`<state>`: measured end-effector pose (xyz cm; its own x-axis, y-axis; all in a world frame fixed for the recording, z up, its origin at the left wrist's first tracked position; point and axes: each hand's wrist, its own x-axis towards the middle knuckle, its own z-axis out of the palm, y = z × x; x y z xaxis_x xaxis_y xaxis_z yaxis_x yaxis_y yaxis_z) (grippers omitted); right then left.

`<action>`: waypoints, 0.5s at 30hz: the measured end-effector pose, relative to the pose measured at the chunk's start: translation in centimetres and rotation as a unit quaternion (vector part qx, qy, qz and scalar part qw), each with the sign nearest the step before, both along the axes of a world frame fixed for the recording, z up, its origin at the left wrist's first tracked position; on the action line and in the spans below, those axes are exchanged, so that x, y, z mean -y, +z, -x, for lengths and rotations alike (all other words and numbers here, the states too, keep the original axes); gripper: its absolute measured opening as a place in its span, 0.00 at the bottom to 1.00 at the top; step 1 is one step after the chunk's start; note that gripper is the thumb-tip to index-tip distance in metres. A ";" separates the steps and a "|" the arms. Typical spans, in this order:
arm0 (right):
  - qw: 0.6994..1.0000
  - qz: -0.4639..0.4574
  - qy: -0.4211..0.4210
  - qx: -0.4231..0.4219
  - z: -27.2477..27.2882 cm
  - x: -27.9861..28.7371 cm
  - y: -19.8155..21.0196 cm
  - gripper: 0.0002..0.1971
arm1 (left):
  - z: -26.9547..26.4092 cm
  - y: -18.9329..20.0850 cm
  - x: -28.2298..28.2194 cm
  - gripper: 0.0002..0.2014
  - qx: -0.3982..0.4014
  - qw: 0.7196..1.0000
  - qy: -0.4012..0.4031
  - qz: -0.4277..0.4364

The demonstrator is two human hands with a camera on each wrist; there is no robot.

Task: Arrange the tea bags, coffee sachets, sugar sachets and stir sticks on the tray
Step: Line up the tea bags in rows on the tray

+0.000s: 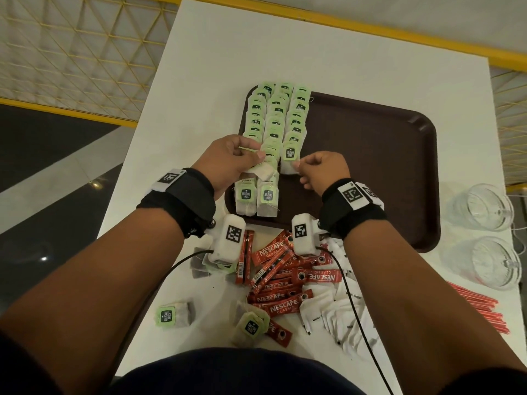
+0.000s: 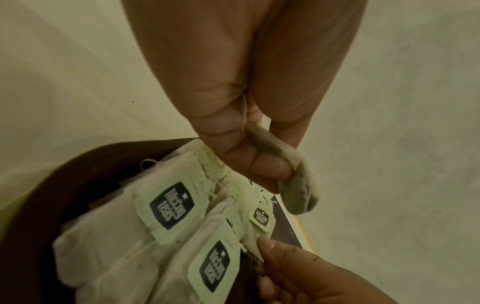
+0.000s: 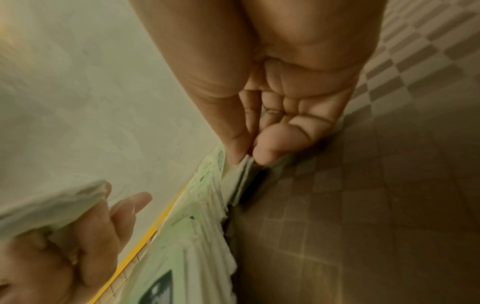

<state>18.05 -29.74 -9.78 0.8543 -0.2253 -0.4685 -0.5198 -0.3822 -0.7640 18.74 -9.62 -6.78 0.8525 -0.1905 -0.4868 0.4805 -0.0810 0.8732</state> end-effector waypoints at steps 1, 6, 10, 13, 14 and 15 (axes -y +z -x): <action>1.000 0.011 0.002 -0.007 -0.1 0.0 -0.2 0.07 | 0.0 0.0 -0.1 0.11 -0.006 1.000 -0.001 0.006; 0.991 0.127 0.037 0.024 0.0 0.3 0.7 0.06 | 0.1 0.6 -0.5 0.20 0.012 1.000 -0.028 -0.005; 0.974 0.115 0.185 0.064 1.1 -0.2 3.9 0.11 | 0.0 1.2 -0.3 0.25 0.054 0.992 -0.090 -0.062; 0.960 0.013 0.279 0.025 2.1 -0.8 5.4 0.11 | 0.1 1.5 0.2 0.27 0.096 0.984 -0.115 -0.100; 0.960 -0.012 0.279 0.015 2.2 -0.8 5.4 0.10 | 0.2 1.5 0.4 0.27 0.109 0.981 -0.117 -0.109; 0.963 -0.031 0.269 0.011 2.3 -0.8 5.2 0.09 | 0.2 1.6 0.6 0.27 0.120 0.979 -0.117 -0.119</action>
<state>15.70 -28.95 -4.63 0.8497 0.2795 -0.4471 -0.2433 -0.5444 -0.8027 18.51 -10.20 -5.18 0.8941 -0.3009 -0.3317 0.2071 -0.3790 0.9019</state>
